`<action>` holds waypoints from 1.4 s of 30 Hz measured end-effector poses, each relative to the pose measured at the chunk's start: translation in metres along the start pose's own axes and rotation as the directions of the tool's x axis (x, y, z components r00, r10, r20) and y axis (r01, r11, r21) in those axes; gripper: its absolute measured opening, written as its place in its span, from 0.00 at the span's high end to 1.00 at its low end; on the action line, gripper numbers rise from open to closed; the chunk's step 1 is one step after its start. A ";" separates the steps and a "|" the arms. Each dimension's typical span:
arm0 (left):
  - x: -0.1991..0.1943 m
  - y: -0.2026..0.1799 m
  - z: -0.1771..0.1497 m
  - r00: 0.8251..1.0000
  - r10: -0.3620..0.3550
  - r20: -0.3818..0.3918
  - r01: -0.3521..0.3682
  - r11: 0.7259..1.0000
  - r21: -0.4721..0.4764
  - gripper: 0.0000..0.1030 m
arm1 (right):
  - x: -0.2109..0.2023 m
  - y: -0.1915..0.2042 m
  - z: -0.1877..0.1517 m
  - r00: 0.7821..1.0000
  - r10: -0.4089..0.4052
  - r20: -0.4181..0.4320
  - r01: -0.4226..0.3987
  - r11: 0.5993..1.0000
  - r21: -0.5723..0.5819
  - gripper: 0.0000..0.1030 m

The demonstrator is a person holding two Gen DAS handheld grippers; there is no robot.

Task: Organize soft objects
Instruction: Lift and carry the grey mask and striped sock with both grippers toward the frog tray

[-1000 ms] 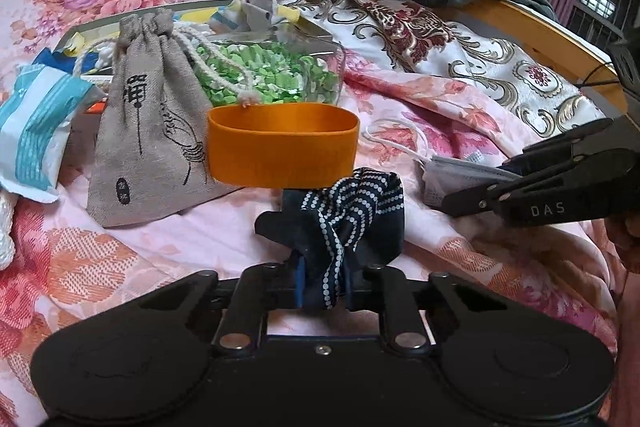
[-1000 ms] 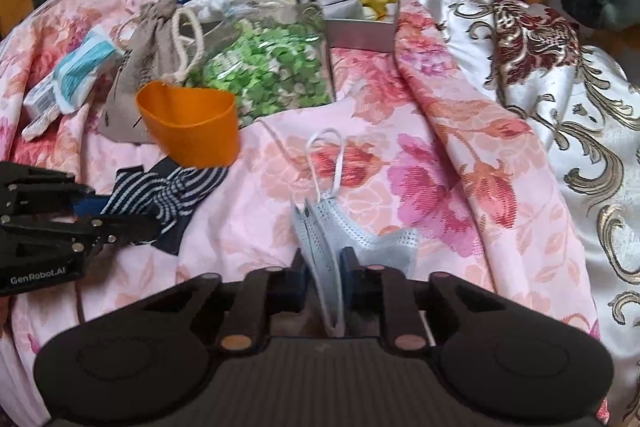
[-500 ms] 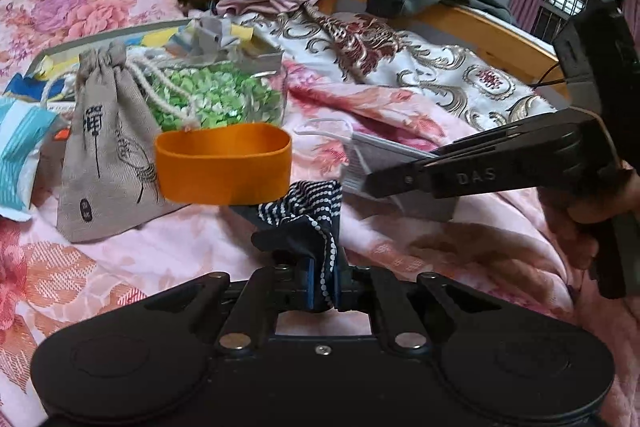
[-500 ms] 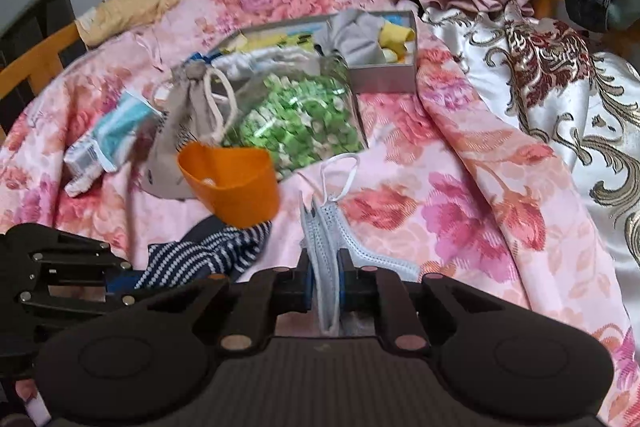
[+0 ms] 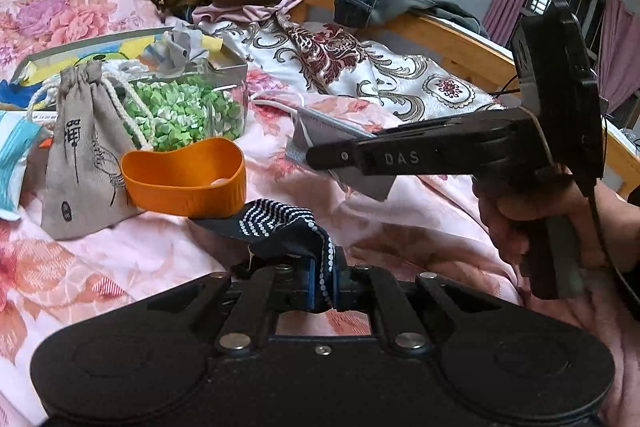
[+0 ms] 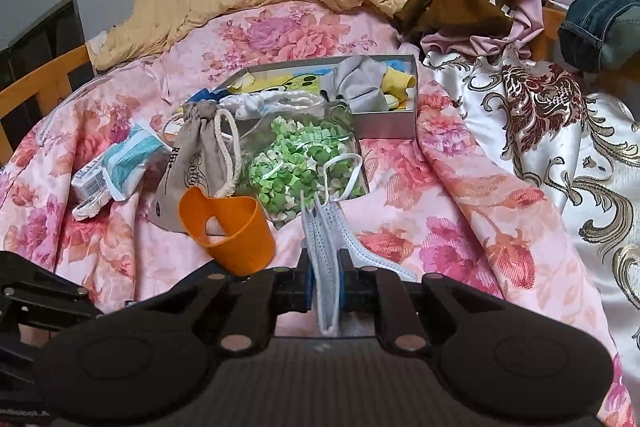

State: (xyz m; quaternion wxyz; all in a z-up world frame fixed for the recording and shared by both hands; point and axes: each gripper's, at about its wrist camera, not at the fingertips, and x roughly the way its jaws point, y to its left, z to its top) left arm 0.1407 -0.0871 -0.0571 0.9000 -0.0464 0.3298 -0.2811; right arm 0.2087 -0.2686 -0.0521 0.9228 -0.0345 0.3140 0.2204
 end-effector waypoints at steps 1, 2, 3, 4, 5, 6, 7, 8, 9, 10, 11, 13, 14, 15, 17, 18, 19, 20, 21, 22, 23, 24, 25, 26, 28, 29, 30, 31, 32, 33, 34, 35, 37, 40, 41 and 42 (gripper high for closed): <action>-0.002 -0.001 0.000 1.000 0.008 -0.003 -0.008 1.000 -0.002 0.93 | 0.000 0.001 0.000 1.000 -0.002 0.000 0.002 1.000 -0.007 0.88; -0.003 -0.002 -0.001 1.000 0.019 -0.004 -0.019 1.000 -0.004 0.93 | 0.000 0.002 -0.001 1.000 -0.002 0.002 0.002 1.000 -0.013 0.88; -0.005 -0.002 -0.001 0.999 0.032 -0.005 -0.032 0.999 -0.005 0.93 | 0.000 0.003 -0.001 1.000 -0.001 0.007 0.001 1.000 -0.019 0.88; -0.007 -0.003 -0.001 0.999 0.046 -0.002 -0.046 0.999 -0.006 0.93 | -0.001 0.004 -0.001 1.000 0.001 0.011 -0.001 1.000 -0.023 0.88; -0.010 -0.004 -0.001 0.998 0.061 0.004 -0.061 0.998 -0.005 0.93 | -0.001 0.005 -0.001 1.000 0.002 0.017 -0.002 1.000 -0.027 0.88; -0.013 -0.004 0.000 0.997 0.077 0.013 -0.077 0.997 -0.002 0.93 | -0.002 0.005 0.000 1.000 0.004 0.025 -0.004 1.000 -0.031 0.88; -0.017 -0.006 0.000 0.995 0.093 0.022 -0.093 0.996 0.004 0.93 | -0.003 0.006 0.000 0.999 0.008 0.032 -0.007 0.999 -0.033 0.88; -0.020 -0.007 0.001 0.994 0.106 0.032 -0.106 0.994 0.010 0.93 | -0.004 0.007 0.000 0.999 0.010 0.041 -0.008 0.999 -0.035 0.88; -0.023 -0.009 0.001 0.992 0.118 0.042 -0.119 0.993 0.018 0.93 | -0.005 0.007 0.001 0.999 0.011 0.049 -0.009 0.999 -0.038 0.88; -0.027 -0.011 0.002 0.990 0.130 0.052 -0.132 0.991 0.029 0.93 | -0.006 0.007 0.001 0.998 0.011 0.057 -0.009 0.999 -0.042 0.88; -0.029 -0.013 0.003 0.988 0.143 0.060 -0.145 0.988 0.044 0.93 | -0.007 0.008 0.001 0.998 0.011 0.064 -0.008 0.999 -0.046 0.88; -0.033 -0.017 0.005 0.982 0.175 0.075 -0.180 0.980 0.079 0.93 | -0.009 0.009 0.002 0.997 0.011 0.075 -0.007 0.999 -0.053 0.88; -0.035 -0.019 0.005 0.978 0.195 0.080 -0.202 0.974 0.099 0.93 | -0.009 0.009 0.002 0.997 0.011 0.079 -0.006 0.998 -0.057 0.88; -0.036 -0.020 0.005 0.974 0.213 0.081 -0.221 0.969 0.110 0.93 | -0.010 0.010 0.002 0.997 0.011 0.082 -0.006 0.998 -0.061 0.88; -0.038 -0.020 0.004 0.966 0.245 0.083 -0.254 0.959 0.124 0.93 | -0.010 0.011 0.002 0.996 0.011 0.086 -0.005 0.998 -0.066 0.88; -0.039 -0.020 0.004 0.961 0.263 0.087 -0.273 0.953 0.131 0.93 | -0.011 0.011 0.002 0.996 0.011 0.088 -0.005 0.998 -0.069 0.88; -0.040 -0.019 0.003 0.955 0.282 0.093 -0.293 0.946 0.139 0.93 | -0.011 0.012 0.002 0.996 0.012 0.091 -0.005 0.997 -0.072 0.88; -0.042 -0.019 0.003 0.948 0.301 0.101 -0.313 0.938 0.147 0.93 | -0.012 0.013 0.002 0.995 0.012 0.095 -0.005 0.997 -0.074 0.88; -0.043 -0.017 0.003 0.943 0.314 0.109 -0.328 0.933 0.151 0.93 | -0.013 0.013 0.002 0.995 0.013 0.101 -0.006 0.997 -0.077 0.88; -0.045 -0.016 0.004 0.939 0.323 0.117 -0.338 0.929 0.150 0.93 | -0.014 0.013 0.002 0.994 0.015 0.106 -0.007 0.997 -0.078 0.88; -0.047 -0.014 0.004 0.935 0.331 0.128 -0.348 0.926 0.146 0.93 | -0.015 0.014 0.002 0.994 0.016 0.111 -0.007 0.997 -0.080 0.88; -0.048 -0.013 0.006 0.931 0.337 0.139 -0.356 0.924 0.144 0.93 | -0.015 0.014 0.002 0.993 0.018 0.116 -0.009 0.997 -0.080 0.88; -0.050 -0.012 0.007 0.925 0.346 0.158 -0.369 0.918 0.148 0.93 | -0.016 0.014 0.002 0.992 0.021 0.121 -0.012 0.997 -0.080 0.88; -0.051 -0.013 0.008 0.917 0.356 0.180 -0.384 0.909 0.163 0.93 | -0.017 0.015 0.002 0.992 0.024 0.125 -0.014 0.997 -0.081 0.88; -0.053 -0.015 0.009 0.903 0.369 0.221 -0.412 0.890 0.197 0.93 | -0.019 0.016 0.002 0.990 0.031 0.138 -0.019 0.996 -0.085 0.88; -0.055 -0.017 0.011 0.895 0.373 0.243 -0.424 0.880 0.214 0.93 | -0.020 0.016 0.002 0.989 0.034 0.144 -0.022 0.996 -0.087 0.88; -0.056 -0.018 0.011 0.890 0.376 0.258 -0.434 0.872 0.227 0.93 | -0.021 0.017 0.002 0.988 0.037 0.152 -0.024 0.996 -0.090 0.88; -0.056 -0.019 0.012 0.886 0.377 0.270 -0.440 0.866 0.237 0.93 | -0.022 0.018 0.002 0.986 0.040 0.159 -0.026 0.995 -0.094 0.88; -0.056 -0.021 0.014 0.883 0.375 0.281 -0.445 0.860 0.250 0.93 | -0.023 0.019 0.002 0.985 0.043 0.166 -0.027 0.995 -0.097 0.88; -0.056 -0.022 0.016 0.881 0.376 0.288 -0.450 0.853 0.263 0.93 | -0.024 0.020 0.003 0.983 0.046 0.175 -0.029 0.995 -0.099 0.88; -0.057 -0.023 0.018 0.877 0.377 0.297 -0.457 0.846 0.276 0.93 | -0.025 0.021 0.003 0.982 0.048 0.182 -0.031 0.995 -0.100 0.88; -0.057 -0.024 0.021 0.877 0.372 0.303 -0.456 0.843 0.285 0.93 | -0.025 0.021 0.004 0.981 0.050 0.189 -0.031 0.994 -0.102 0.88; -0.059 -0.024 0.031 0.877 0.360 0.317 -0.452 0.841 0.298 0.93 | -0.026 0.022 0.008 0.977 0.049 0.209 -0.028 0.994 -0.103 0.88; -0.060 -0.022 0.048 0.875 0.346 0.339 -0.448 0.845 0.292 0.93 | -0.024 0.019 0.018 0.968 0.057 0.243 -0.038 0.996 -0.084 0.88; -0.060 -0.019 0.056 0.874 0.344 0.342 -0.446 0.849 0.285 0.93 | -0.022 0.019 0.022 0.966 0.062 0.253 -0.042 0.996 -0.083 0.88; -0.058 -0.015 0.062 0.874 0.343 0.343 -0.444 0.850 0.282 0.93 | -0.019 0.019 0.027 0.962 0.064 0.264 -0.042 0.995 -0.087 0.88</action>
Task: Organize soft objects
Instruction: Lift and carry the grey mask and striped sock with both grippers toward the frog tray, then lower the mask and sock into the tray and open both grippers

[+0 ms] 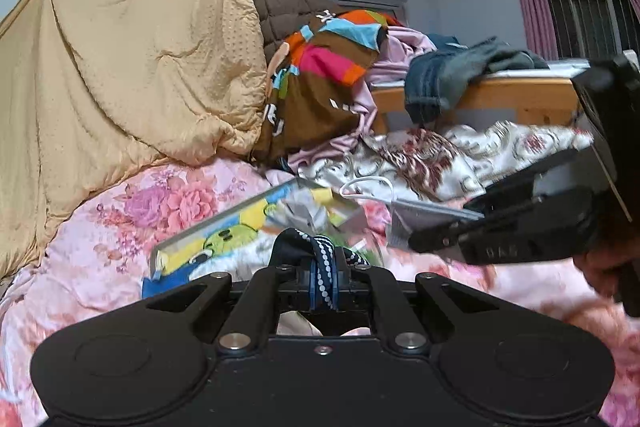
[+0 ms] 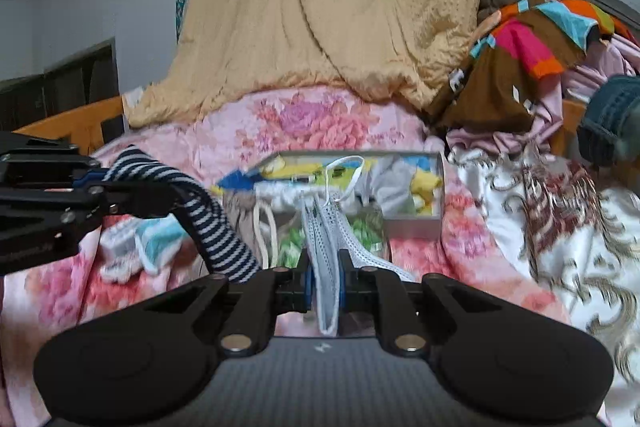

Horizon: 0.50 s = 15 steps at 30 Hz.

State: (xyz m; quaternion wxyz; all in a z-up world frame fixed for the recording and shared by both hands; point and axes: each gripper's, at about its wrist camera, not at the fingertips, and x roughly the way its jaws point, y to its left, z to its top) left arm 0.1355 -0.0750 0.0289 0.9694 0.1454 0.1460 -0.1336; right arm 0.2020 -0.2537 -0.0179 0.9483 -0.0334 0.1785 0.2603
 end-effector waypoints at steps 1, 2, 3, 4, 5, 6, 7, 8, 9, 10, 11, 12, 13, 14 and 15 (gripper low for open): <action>0.006 0.004 0.004 1.000 0.002 0.000 -0.002 1.000 -0.004 0.93 | 0.005 -0.001 0.004 1.000 0.000 0.012 0.000 1.000 -0.006 0.88; 0.013 0.009 0.009 1.000 0.006 0.000 -0.006 1.000 -0.013 0.93 | 0.013 -0.003 0.010 1.000 0.000 0.022 0.000 1.000 -0.009 0.88; 0.020 0.014 0.013 1.000 0.009 0.001 -0.009 1.000 -0.022 0.93 | 0.019 -0.004 0.014 1.000 0.000 0.029 0.001 1.000 -0.010 0.88; 0.027 0.019 0.018 1.000 0.016 0.004 -0.016 0.999 -0.032 0.93 | 0.028 -0.007 0.020 0.999 0.001 0.039 -0.001 1.000 -0.009 0.88; 0.034 0.025 0.021 1.000 0.023 0.008 -0.023 0.999 -0.041 0.93 | 0.038 -0.010 0.025 0.999 0.002 0.049 -0.002 1.000 -0.007 0.88; 0.041 0.031 0.025 0.999 0.032 0.012 -0.031 0.998 -0.051 0.93 | 0.048 -0.013 0.032 0.998 0.003 0.058 -0.002 1.000 -0.002 0.88; 0.051 0.037 0.030 0.999 0.040 0.015 -0.039 0.997 -0.061 0.93 | 0.060 -0.017 0.039 0.998 0.005 0.068 -0.006 1.000 0.010 0.88; 0.060 0.044 0.035 0.999 0.048 0.018 -0.047 0.997 -0.068 0.93 | 0.070 -0.021 0.046 0.997 0.011 0.078 -0.013 1.000 0.025 0.88; 0.069 0.050 0.039 0.998 0.056 0.021 -0.054 0.996 -0.074 0.93 | 0.083 -0.027 0.054 0.996 0.019 0.088 -0.024 0.998 0.050 0.88; 0.081 0.057 0.044 0.998 0.063 0.022 -0.061 0.995 -0.084 0.93 | 0.094 -0.031 0.060 0.995 0.031 0.094 -0.038 0.997 0.073 0.88; 0.093 0.065 0.049 0.997 0.069 0.021 -0.067 0.993 -0.097 0.93 | 0.105 -0.036 0.066 0.994 0.043 0.101 -0.053 0.994 0.099 0.87; 0.103 0.072 0.052 0.997 0.074 0.019 -0.072 0.991 -0.110 0.93 | 0.116 -0.040 0.071 0.993 0.055 0.107 -0.067 0.990 0.121 0.87; 0.116 0.080 0.055 0.997 0.081 0.015 -0.079 0.988 -0.129 0.93 | 0.126 -0.044 0.076 0.992 0.068 0.108 -0.083 0.987 0.141 0.87; 0.129 0.089 0.057 0.996 0.088 0.004 -0.086 0.985 -0.151 0.93 | 0.136 -0.046 0.080 0.991 0.080 0.109 -0.097 0.983 0.158 0.87; 0.141 0.096 0.058 0.996 0.091 -0.010 -0.091 0.981 -0.173 0.93 | 0.146 -0.049 0.082 0.990 0.093 0.108 -0.111 0.979 0.173 0.87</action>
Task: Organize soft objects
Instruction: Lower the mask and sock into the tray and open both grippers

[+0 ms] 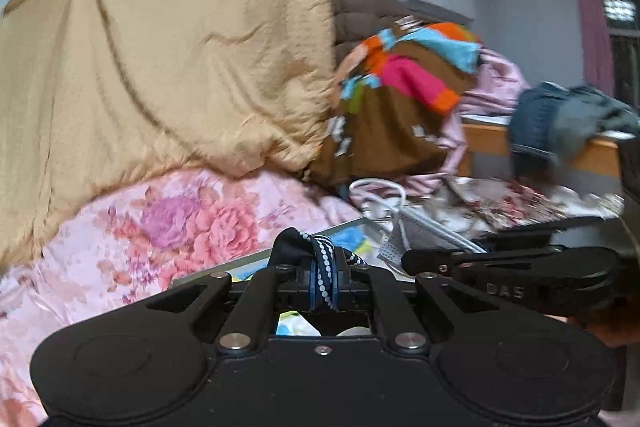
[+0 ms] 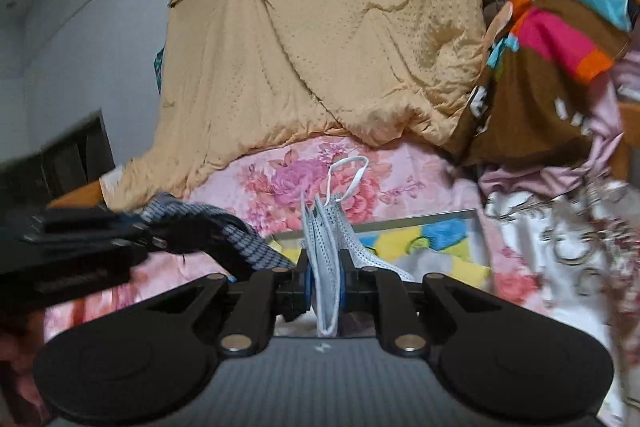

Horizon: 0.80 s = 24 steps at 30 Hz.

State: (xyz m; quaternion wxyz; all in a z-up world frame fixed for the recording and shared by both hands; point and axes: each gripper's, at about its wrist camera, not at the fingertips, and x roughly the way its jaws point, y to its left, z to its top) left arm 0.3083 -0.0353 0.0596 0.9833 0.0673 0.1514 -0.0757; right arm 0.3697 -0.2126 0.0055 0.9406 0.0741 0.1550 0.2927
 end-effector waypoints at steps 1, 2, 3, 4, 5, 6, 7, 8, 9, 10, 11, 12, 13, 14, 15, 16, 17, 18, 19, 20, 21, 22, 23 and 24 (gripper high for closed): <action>0.011 0.006 0.001 1.000 0.005 -0.014 -0.006 1.000 -0.022 0.93 | 0.008 -0.002 0.000 1.000 0.008 -0.002 -0.008 1.000 0.011 0.87; 0.025 0.013 0.001 0.999 0.019 -0.030 -0.020 0.999 -0.040 0.93 | 0.014 -0.004 -0.002 1.000 0.013 -0.005 -0.012 1.000 0.019 0.87; 0.035 0.017 0.000 0.999 0.034 -0.039 -0.035 0.998 -0.042 0.93 | 0.022 -0.007 -0.004 1.000 0.016 -0.009 -0.016 1.000 0.027 0.87; 0.043 0.020 -0.002 0.998 0.046 -0.046 -0.048 0.998 -0.038 0.93 | 0.028 -0.009 -0.006 1.000 0.014 -0.016 -0.014 0.999 0.034 0.87; 0.053 0.023 -0.004 0.997 0.057 -0.053 -0.058 0.998 -0.025 0.93 | 0.034 -0.013 -0.008 1.000 0.009 -0.025 -0.008 0.999 0.047 0.87; 0.060 0.024 -0.007 0.996 0.064 -0.063 -0.065 0.998 -0.015 0.93 | 0.038 -0.015 -0.010 0.999 0.006 -0.033 -0.004 0.998 0.060 0.87; 0.067 0.026 -0.009 0.995 0.068 -0.074 -0.069 0.998 -0.011 0.93 | 0.043 -0.018 -0.012 0.999 0.005 -0.045 -0.001 0.997 0.076 0.87; 0.074 0.027 -0.012 0.994 0.071 -0.089 -0.072 0.997 -0.011 0.93 | 0.047 -0.021 -0.014 0.998 0.002 -0.058 0.003 0.996 0.088 0.87; 0.080 0.029 -0.015 0.992 0.069 -0.107 -0.071 0.997 -0.015 0.93 | 0.051 -0.023 -0.015 0.997 -0.003 -0.072 0.010 0.995 0.100 0.87; 0.087 0.030 -0.019 0.989 0.068 -0.130 -0.072 0.997 -0.025 0.93 | 0.054 -0.025 -0.017 0.996 -0.009 -0.084 0.018 0.994 0.111 0.85; 0.091 0.032 -0.023 0.987 0.067 -0.148 -0.073 0.997 -0.037 0.93 | 0.056 -0.027 -0.018 0.995 -0.012 -0.095 0.024 0.992 0.126 0.83; 0.096 0.033 -0.027 0.983 0.062 -0.172 -0.072 0.996 -0.052 0.93 | 0.059 -0.029 -0.019 0.994 -0.010 -0.113 0.027 0.989 0.146 0.77; 0.100 0.034 -0.031 0.979 0.057 -0.194 -0.071 0.995 -0.066 0.93 | 0.062 -0.031 -0.021 0.991 -0.009 -0.131 0.030 0.986 0.162 0.74; 0.104 0.035 -0.035 0.975 0.050 -0.219 -0.069 0.994 -0.080 0.93 | 0.064 -0.032 -0.022 0.989 -0.007 -0.148 0.033 0.984 0.174 0.74; 0.106 0.036 -0.038 0.972 0.046 -0.232 -0.068 0.994 -0.088 0.93 | 0.066 -0.033 -0.024 0.988 -0.008 -0.157 0.037 0.983 0.181 0.72; 0.108 0.036 -0.041 0.969 0.042 -0.245 -0.066 0.993 -0.093 0.93 | 0.067 -0.033 -0.025 0.987 -0.010 -0.161 0.040 0.982 0.184 0.71; 0.109 0.036 -0.043 0.966 0.035 -0.256 -0.062 0.993 -0.097 0.93 | 0.067 -0.033 -0.027 0.986 -0.012 -0.165 0.042 0.982 0.183 0.70; 0.110 0.036 -0.045 0.964 0.029 -0.265 -0.059 0.993 -0.104 0.92 | 0.068 -0.033 -0.027 0.985 -0.013 -0.169 0.044 0.982 0.182 0.69; 0.110 0.036 -0.047 0.962 0.022 -0.273 -0.055 0.992 -0.112 0.92 | 0.068 -0.033 -0.028 0.985 -0.012 -0.173 0.044 0.982 0.183 0.69; 0.112 0.037 -0.047 0.959 0.012 -0.283 -0.049 0.991 -0.124 0.92 | 0.068 -0.033 -0.027 0.985 -0.012 -0.173 0.044 0.982 0.185 0.69; 0.112 0.038 -0.048 0.958 0.008 -0.287 -0.047 0.990 -0.129 0.91 | 0.068 -0.032 -0.027 0.985 -0.011 -0.174 0.044 0.981 0.187 0.67; 0.111 0.037 -0.048 0.957 0.007 -0.290 -0.047 0.990 -0.132 0.90 | 0.068 -0.031 -0.027 0.984 -0.010 -0.176 0.044 0.982 0.186 0.64; 0.111 0.037 -0.049 0.955 0.004 -0.295 -0.046 0.990 -0.135 0.89 | 0.068 -0.031 -0.027 0.984 -0.012 -0.177 0.045 0.982 0.183 0.63; 0.111 0.038 -0.049 0.954 0.002 -0.299 -0.046 0.989 -0.139 0.88 | 0.067 -0.030 -0.027 0.984 -0.015 -0.177 0.047 0.982 0.181 0.60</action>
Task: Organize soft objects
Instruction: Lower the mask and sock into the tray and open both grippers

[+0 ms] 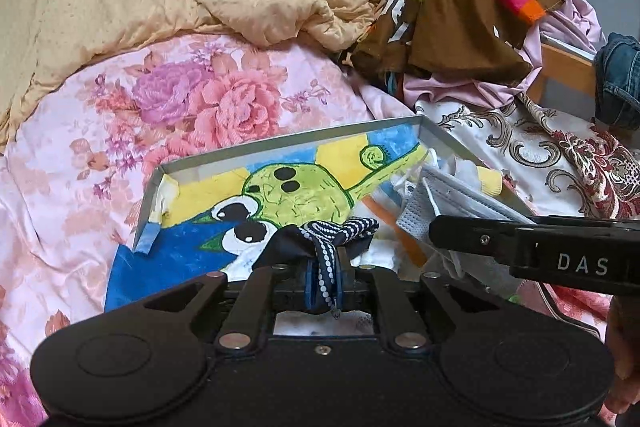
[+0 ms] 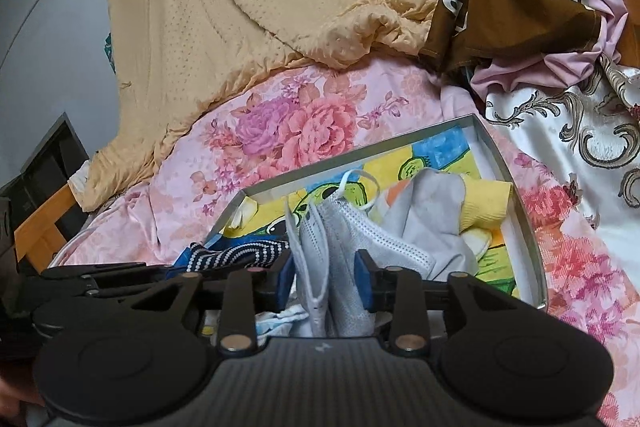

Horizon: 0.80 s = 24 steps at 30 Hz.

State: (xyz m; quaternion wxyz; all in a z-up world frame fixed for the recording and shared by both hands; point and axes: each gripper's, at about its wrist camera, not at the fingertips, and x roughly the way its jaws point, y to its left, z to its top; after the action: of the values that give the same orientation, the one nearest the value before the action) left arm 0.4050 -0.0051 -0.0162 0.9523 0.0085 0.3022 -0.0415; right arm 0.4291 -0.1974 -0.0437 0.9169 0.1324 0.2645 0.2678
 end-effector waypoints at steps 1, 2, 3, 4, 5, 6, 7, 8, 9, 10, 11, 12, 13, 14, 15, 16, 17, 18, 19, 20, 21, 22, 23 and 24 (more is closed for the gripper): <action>0.000 0.001 0.000 1.000 -0.002 -0.005 0.002 1.000 -0.006 0.86 | 0.000 0.000 0.000 1.000 -0.002 -0.001 0.002 1.000 0.000 0.57; 0.000 0.002 0.000 1.000 -0.003 -0.010 0.003 1.000 -0.015 0.86 | 0.000 0.000 0.000 1.000 -0.003 -0.003 0.003 1.000 0.002 0.55; -0.001 0.003 0.000 1.000 -0.002 -0.013 0.002 1.000 -0.024 0.83 | 0.001 0.000 0.000 1.000 -0.003 -0.005 0.003 1.000 0.003 0.52; -0.001 0.005 -0.001 1.000 -0.004 -0.017 0.003 0.999 -0.034 0.81 | 0.001 0.000 0.000 1.000 -0.001 -0.007 0.001 1.000 0.003 0.48; -0.002 0.005 -0.001 1.000 -0.004 -0.022 0.003 0.999 -0.040 0.81 | 0.001 0.000 0.000 1.000 0.001 -0.008 -0.001 1.000 0.003 0.46; -0.002 0.006 -0.002 1.000 -0.002 -0.027 0.001 0.999 -0.047 0.77 | 0.000 0.000 0.000 1.000 0.003 -0.008 -0.003 1.000 0.002 0.43; -0.003 0.008 -0.003 1.000 -0.001 -0.031 0.000 0.999 -0.053 0.74 | 0.000 0.000 0.000 1.000 0.005 -0.007 -0.005 1.000 0.003 0.40; -0.004 0.009 -0.003 0.999 0.001 -0.035 -0.003 0.998 -0.058 0.67 | 0.000 0.001 0.000 1.000 0.008 -0.007 -0.008 1.000 0.003 0.38; -0.005 0.010 -0.004 0.999 0.006 -0.035 -0.008 0.998 -0.063 0.61 | -0.001 0.002 0.000 1.000 0.009 -0.008 -0.009 1.000 -0.001 0.36; -0.006 0.011 -0.004 0.999 0.012 -0.034 -0.014 0.998 -0.067 0.58 | -0.001 0.002 0.000 1.000 0.007 -0.009 -0.007 1.000 -0.004 0.33; -0.008 0.012 -0.004 0.999 0.017 -0.032 -0.019 0.997 -0.069 0.57 | -0.001 0.003 0.000 1.000 0.007 -0.010 -0.007 1.000 -0.008 0.32; -0.010 0.013 -0.004 0.999 0.023 -0.030 -0.025 0.997 -0.072 0.53 | -0.002 0.004 0.000 1.000 0.008 -0.010 -0.008 1.000 -0.010 0.31; -0.011 0.014 -0.004 0.999 0.028 -0.029 -0.030 0.997 -0.075 0.49 | -0.003 0.004 -0.001 1.000 0.008 -0.011 -0.008 1.000 -0.011 0.29; -0.013 0.015 -0.003 0.999 0.035 -0.029 -0.037 0.996 -0.081 0.48 | -0.004 0.005 -0.001 1.000 0.006 -0.010 -0.006 1.000 -0.013 0.28; -0.014 0.016 -0.004 0.999 0.039 -0.029 -0.042 0.995 -0.087 0.46 | -0.006 0.006 0.000 1.000 0.003 -0.009 -0.003 1.000 -0.016 0.27; -0.017 0.018 -0.004 0.999 0.043 -0.028 -0.046 0.995 -0.094 0.44 | -0.008 0.007 0.000 1.000 -0.001 -0.006 0.001 1.000 -0.021 0.25; -0.020 0.019 -0.004 0.999 0.047 -0.027 -0.049 0.994 -0.099 0.42 | -0.010 0.008 0.000 1.000 -0.004 -0.003 0.004 1.000 -0.026 0.25; -0.023 0.019 -0.004 0.998 0.051 -0.023 -0.053 0.993 -0.101 0.38 | -0.013 0.009 0.001 1.000 -0.009 0.002 0.009 0.999 -0.031 0.23; -0.027 0.020 -0.005 0.998 0.058 -0.018 -0.059 0.993 -0.104 0.34 | -0.017 0.009 0.001 1.000 -0.012 0.007 0.012 0.999 -0.033 0.21; -0.030 0.020 -0.005 0.998 0.062 -0.014 -0.064 0.992 -0.106 0.32 | -0.021 0.010 0.002 1.000 -0.013 0.014 0.013 0.999 -0.033 0.20; -0.034 0.020 -0.006 0.998 0.066 -0.007 -0.067 0.991 -0.112 0.29 | -0.025 0.011 0.003 1.000 -0.013 0.021 0.014 0.999 -0.033 0.19; -0.039 0.021 -0.007 0.998 0.069 0.001 -0.068 0.991 -0.119 0.29 | -0.029 0.012 0.004 0.999 -0.015 0.028 0.016 0.999 -0.035 0.18; -0.044 0.021 -0.008 0.997 0.072 0.008 -0.070 0.990 -0.123 0.28 | -0.033 0.014 0.005 0.999 -0.016 0.035 0.017 0.999 -0.039 0.17; -0.049 0.021 -0.008 0.997 0.075 0.014 -0.072 0.989 -0.126 0.26 | -0.037 0.015 0.006 0.999 -0.017 0.041 0.019 0.999 -0.045 0.16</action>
State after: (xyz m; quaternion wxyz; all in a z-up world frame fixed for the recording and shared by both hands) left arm 0.3628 0.0201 0.0051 0.9547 -0.0406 0.2946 0.0126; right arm 0.3993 -0.2059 -0.0177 0.9273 0.1149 0.2408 0.2627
